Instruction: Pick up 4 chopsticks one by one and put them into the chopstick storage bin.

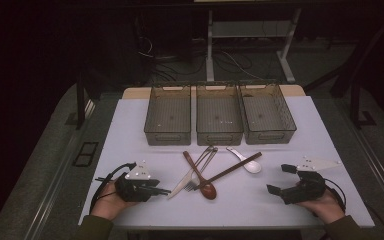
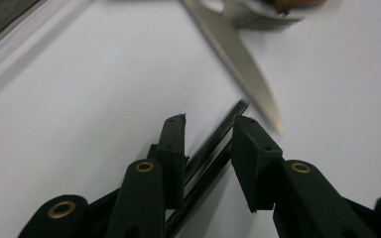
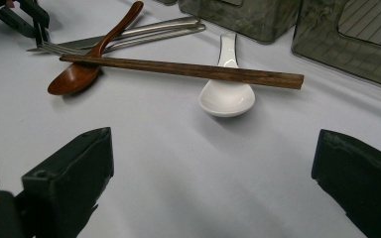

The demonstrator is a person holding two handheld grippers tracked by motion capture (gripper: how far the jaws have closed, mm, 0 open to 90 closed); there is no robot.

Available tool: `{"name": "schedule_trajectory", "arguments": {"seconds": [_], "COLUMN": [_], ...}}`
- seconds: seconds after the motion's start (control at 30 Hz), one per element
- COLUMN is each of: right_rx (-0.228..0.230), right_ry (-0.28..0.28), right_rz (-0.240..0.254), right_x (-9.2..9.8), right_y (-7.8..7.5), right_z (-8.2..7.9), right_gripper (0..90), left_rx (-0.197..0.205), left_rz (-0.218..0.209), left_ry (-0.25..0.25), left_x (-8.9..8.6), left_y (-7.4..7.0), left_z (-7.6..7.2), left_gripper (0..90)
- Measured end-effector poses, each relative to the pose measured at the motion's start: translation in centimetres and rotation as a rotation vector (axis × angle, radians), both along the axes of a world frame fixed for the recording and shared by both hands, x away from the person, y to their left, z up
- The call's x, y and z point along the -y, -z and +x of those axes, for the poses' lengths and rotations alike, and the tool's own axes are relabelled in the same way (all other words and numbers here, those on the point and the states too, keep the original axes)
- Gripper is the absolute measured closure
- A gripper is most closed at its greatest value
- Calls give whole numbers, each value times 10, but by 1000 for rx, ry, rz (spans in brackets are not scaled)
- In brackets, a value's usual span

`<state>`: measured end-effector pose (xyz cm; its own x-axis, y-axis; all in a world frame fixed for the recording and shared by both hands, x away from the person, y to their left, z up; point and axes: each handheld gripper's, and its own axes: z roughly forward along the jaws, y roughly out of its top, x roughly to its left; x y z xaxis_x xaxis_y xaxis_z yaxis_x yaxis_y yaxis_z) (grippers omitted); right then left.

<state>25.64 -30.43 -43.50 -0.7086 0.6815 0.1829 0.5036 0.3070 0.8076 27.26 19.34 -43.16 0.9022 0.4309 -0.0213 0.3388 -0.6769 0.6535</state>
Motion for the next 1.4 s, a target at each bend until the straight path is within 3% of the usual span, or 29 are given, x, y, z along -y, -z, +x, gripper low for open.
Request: {"name": "schedule_trajectory", "arguments": {"seconds": [0.37, 0.8, 1.17, 1.4], "right_rx": [-2, -2, -1, -2], "right_ry": [1, 1, 1, 1], "right_rz": [2, 2, 2, 1], "right_x": [0, 0, 0, 0], "right_y": [0, 0, 0, 0], "right_z": [0, 0, 0, 1], "right_gripper": [26, 26, 26, 26], "left_rx": [-8, -27, -20, 11], "left_rz": [-9, 17, 4, -1], "left_ry": [58, 100, 99, 99], "left_x": [24, 30, 32, 36], "left_y": [-2, 4, 7, 6], "left_z": [7, 11, 19, 34], "left_gripper": [694, 739, 794, 860]}}
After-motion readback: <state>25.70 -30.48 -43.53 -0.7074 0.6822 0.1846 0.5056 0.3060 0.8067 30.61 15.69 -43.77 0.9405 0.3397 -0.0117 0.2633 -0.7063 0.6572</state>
